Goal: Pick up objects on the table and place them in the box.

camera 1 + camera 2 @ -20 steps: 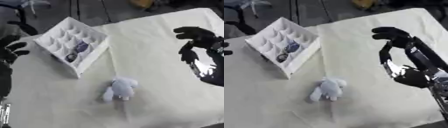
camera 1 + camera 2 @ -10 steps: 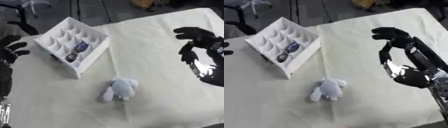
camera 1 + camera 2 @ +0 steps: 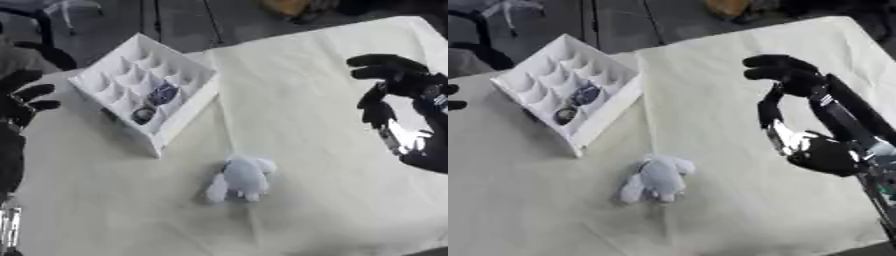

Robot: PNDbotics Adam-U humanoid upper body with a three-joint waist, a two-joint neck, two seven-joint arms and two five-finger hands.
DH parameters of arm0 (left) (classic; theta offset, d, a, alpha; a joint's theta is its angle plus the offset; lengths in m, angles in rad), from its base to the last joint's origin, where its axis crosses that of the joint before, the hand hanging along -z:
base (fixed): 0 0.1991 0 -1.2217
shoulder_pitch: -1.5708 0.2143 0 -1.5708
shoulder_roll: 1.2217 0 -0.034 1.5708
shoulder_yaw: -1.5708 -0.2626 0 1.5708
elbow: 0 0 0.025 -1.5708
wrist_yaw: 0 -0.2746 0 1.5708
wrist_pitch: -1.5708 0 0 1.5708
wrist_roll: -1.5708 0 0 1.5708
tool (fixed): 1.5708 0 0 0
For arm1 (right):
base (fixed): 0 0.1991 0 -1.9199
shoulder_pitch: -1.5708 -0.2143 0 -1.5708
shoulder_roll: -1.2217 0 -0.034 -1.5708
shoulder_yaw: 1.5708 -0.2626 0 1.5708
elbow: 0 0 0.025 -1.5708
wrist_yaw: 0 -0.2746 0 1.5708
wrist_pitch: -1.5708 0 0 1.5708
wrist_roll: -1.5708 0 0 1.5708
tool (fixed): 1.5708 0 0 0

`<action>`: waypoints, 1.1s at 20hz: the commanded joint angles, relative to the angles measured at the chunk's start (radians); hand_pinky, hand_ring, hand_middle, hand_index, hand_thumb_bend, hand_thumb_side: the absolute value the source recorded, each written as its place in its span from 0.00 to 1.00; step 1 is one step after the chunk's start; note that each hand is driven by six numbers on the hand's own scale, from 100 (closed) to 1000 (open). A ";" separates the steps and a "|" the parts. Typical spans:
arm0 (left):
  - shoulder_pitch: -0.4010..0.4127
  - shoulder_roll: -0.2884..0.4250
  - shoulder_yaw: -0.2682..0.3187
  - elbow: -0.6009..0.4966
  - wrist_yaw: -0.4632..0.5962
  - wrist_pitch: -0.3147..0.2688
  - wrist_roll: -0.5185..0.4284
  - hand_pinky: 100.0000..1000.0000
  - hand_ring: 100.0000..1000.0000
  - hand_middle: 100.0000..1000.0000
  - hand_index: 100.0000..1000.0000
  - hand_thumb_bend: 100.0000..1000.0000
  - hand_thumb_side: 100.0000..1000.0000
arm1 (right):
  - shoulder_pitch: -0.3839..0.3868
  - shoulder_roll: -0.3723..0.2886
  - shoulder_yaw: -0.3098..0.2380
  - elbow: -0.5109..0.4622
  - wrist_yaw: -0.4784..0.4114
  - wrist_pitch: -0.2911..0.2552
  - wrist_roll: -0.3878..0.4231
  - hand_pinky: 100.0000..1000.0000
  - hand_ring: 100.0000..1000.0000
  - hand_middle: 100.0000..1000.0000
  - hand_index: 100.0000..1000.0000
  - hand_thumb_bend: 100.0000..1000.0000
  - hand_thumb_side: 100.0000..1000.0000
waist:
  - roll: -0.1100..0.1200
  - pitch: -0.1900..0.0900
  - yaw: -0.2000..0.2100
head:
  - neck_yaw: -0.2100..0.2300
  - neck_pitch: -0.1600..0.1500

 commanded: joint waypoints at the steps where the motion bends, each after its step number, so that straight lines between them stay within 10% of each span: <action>1: -0.010 0.009 0.001 -0.020 0.002 -0.002 -0.002 0.70 0.78 0.80 0.88 0.18 0.98 | -0.026 -0.035 0.005 -0.019 0.005 0.001 0.014 0.52 0.37 0.89 0.88 0.00 0.57 | 0.007 0.004 0.002 | -0.002 0.005; 9: -0.012 0.013 -0.009 -0.020 0.006 -0.006 -0.009 0.70 0.78 0.80 0.88 0.18 0.98 | -0.180 -0.147 0.100 0.005 0.068 0.047 0.156 0.64 0.44 0.93 0.93 0.00 0.61 | 0.011 0.006 0.035 | -0.025 0.005; 22: -0.024 0.012 -0.023 -0.020 0.021 -0.013 -0.027 0.70 0.78 0.80 0.88 0.17 0.98 | -0.320 -0.133 0.193 0.262 0.303 -0.096 0.293 0.79 0.67 0.97 0.98 0.14 0.75 | 0.018 0.024 0.102 | -0.067 0.005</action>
